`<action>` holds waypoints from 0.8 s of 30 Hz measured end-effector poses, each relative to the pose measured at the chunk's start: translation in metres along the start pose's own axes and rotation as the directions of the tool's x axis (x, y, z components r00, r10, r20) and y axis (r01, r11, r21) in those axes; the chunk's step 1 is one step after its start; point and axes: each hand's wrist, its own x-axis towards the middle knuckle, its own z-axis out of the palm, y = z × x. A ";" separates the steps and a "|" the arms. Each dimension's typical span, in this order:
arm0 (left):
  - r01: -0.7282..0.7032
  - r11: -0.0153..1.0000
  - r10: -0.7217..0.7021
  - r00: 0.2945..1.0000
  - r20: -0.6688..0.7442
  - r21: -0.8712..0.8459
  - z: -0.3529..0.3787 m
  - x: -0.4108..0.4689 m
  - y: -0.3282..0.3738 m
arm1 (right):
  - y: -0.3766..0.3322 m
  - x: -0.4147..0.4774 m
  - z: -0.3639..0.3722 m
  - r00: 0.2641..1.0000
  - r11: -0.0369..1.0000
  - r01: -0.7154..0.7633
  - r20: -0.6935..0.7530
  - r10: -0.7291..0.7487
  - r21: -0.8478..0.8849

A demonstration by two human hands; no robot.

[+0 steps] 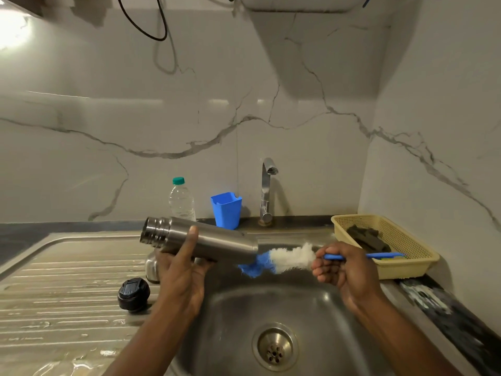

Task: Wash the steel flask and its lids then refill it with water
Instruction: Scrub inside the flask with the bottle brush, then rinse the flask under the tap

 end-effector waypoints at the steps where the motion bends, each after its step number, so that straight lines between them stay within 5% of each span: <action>1: -0.003 1.000 0.003 1.000 -0.001 -0.008 -0.001 0.001 0.001 | -0.002 0.002 -0.004 0.999 1.000 0.016 -0.032 -0.016 0.006; 11: 0.035 0.999 -0.035 0.999 -0.006 0.037 -0.001 -0.004 -0.001 | -0.015 0.003 -0.017 0.950 0.963 0.267 -0.164 -0.267 -0.019; 18: 0.080 0.994 -0.085 0.995 0.061 0.070 -0.004 -0.006 -0.006 | -0.073 0.003 0.039 0.918 0.906 0.395 0.049 -0.392 -0.154; 24: 0.100 0.991 -0.109 0.989 0.099 0.094 -0.005 -0.002 -0.015 | -0.133 0.039 0.131 0.914 0.864 0.395 0.229 -0.335 -0.311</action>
